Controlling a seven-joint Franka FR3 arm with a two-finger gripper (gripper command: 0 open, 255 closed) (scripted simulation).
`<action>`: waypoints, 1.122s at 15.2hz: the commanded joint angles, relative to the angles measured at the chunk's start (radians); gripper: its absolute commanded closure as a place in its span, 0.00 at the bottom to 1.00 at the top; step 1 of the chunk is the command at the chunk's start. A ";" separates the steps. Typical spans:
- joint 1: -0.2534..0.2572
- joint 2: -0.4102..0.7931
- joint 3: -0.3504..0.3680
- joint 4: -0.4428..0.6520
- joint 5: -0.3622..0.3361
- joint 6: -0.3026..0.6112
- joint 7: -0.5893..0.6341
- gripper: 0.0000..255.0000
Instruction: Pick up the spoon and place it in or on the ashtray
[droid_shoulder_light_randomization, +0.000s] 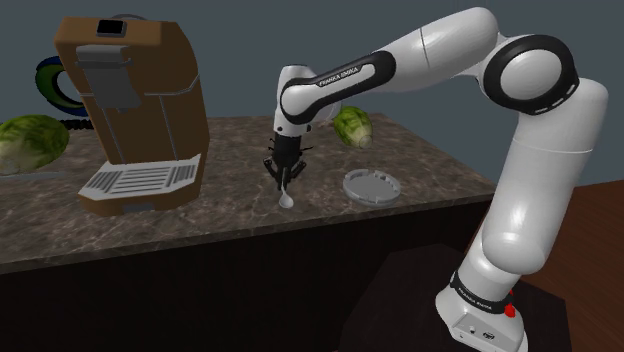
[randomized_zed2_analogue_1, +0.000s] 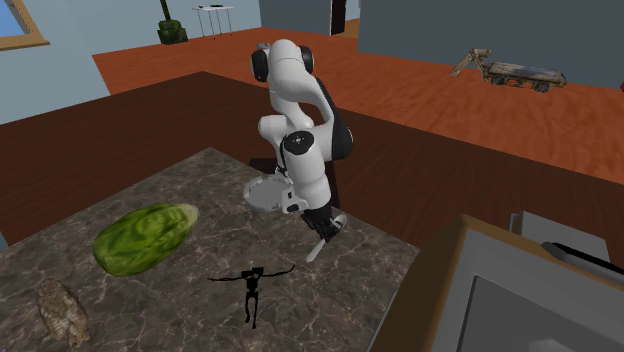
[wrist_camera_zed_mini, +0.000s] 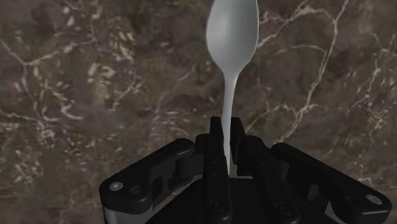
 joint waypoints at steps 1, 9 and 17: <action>0.000 -0.009 0.000 0.014 0.000 -0.022 0.005 1.00; -0.003 -0.039 -0.001 0.085 -0.002 -0.122 0.020 1.00; -0.005 -0.056 -0.002 0.171 -0.005 -0.224 0.037 1.00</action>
